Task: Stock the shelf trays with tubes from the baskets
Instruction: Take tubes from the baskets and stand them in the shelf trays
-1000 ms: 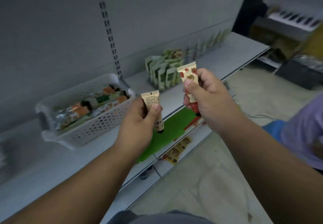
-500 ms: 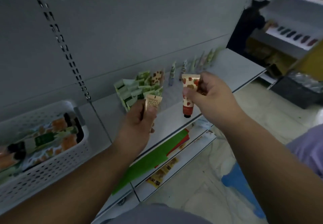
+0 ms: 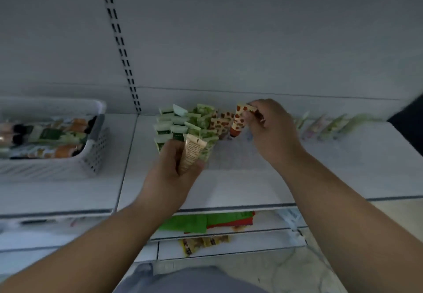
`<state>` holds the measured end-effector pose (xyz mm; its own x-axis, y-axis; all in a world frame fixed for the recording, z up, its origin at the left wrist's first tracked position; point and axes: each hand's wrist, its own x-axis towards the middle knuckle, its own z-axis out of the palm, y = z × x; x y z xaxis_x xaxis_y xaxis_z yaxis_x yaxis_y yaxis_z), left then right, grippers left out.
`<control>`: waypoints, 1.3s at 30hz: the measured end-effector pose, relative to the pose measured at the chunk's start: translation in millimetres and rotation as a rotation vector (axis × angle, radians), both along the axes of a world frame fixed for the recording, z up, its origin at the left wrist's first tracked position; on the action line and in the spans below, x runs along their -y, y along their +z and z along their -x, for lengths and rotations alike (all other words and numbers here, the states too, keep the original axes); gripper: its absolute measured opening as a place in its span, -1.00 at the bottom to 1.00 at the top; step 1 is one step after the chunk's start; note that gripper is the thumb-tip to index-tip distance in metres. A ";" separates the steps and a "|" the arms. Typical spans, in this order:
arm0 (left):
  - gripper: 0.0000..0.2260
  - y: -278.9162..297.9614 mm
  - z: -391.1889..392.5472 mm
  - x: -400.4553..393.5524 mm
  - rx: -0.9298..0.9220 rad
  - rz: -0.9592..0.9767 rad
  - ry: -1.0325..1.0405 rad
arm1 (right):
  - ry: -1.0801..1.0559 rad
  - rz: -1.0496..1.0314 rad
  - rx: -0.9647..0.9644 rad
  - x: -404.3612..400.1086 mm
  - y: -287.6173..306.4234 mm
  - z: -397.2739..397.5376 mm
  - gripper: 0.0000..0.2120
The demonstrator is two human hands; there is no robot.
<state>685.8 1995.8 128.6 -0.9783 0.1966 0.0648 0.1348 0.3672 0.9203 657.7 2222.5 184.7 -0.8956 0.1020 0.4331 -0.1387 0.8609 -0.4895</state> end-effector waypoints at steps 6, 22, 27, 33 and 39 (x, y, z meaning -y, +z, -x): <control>-0.72 -16.7 -21.8 -16.0 0.038 -0.020 0.074 | 0.118 -0.075 0.028 -5.2 -19.3 19.7 -0.84; -0.68 -2.7 -30.6 -52.7 0.138 -0.228 -0.004 | 0.490 0.187 0.489 12.0 7.5 -35.0 -0.93; -0.77 -21.8 -26.5 -49.4 -0.097 0.172 0.026 | 0.279 0.184 0.261 -6.3 11.0 -30.2 -0.98; -0.65 -39.0 -24.0 -39.1 -0.218 0.534 0.035 | 0.182 -0.032 0.085 -7.9 14.1 -1.8 -0.89; -0.65 -44.1 -20.4 -33.6 -0.240 0.626 -0.005 | 0.246 -0.176 0.129 15.4 -13.7 11.7 -0.84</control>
<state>706.2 2029.4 84.5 -0.9500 0.2726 0.1524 0.3123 0.8210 0.4780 646.0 2207.2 171.0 -0.9327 -0.1909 0.3061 -0.2998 0.8820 -0.3635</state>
